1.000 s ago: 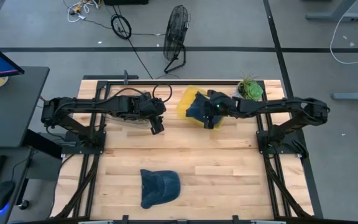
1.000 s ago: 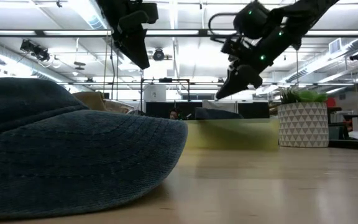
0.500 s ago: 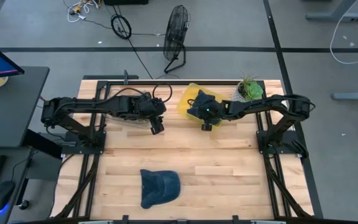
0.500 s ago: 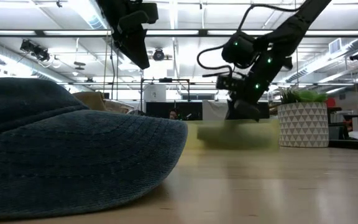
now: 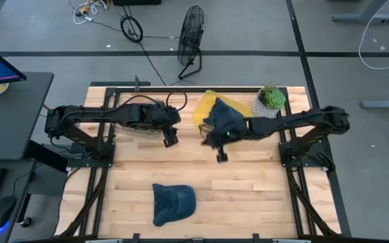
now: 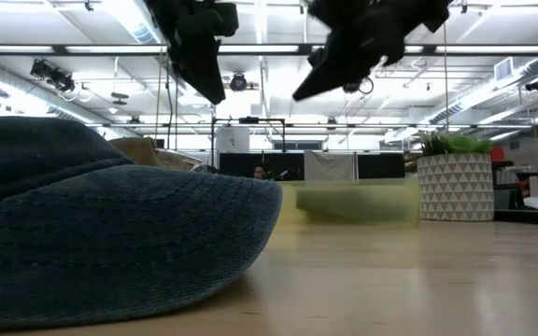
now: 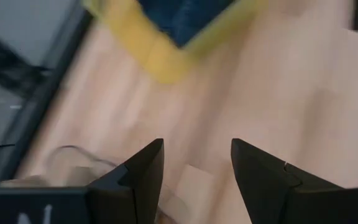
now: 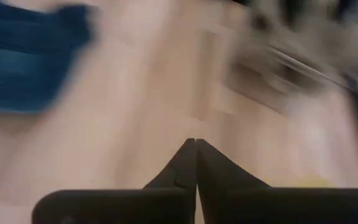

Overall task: Pick & Place hat
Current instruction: Put the blue cap into the yellow bin

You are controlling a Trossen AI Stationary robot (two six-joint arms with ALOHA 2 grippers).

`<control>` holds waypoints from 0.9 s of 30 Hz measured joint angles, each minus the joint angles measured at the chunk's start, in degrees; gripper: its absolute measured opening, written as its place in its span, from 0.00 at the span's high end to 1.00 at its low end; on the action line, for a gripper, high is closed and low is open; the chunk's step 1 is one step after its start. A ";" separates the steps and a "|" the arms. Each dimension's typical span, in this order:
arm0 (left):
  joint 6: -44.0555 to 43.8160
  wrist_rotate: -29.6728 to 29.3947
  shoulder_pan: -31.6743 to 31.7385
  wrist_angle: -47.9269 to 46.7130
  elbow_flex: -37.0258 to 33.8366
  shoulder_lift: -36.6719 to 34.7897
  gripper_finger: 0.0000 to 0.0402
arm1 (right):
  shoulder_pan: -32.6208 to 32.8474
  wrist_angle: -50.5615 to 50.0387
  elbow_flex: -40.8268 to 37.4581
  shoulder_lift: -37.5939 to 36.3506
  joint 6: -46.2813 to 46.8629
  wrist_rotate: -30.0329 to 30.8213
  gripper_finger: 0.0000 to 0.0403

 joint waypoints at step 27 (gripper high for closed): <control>-12.23 16.58 -31.92 17.35 -16.64 0.37 0.55 | 10.00 -3.09 0.00 0.22 3.15 4.16 0.62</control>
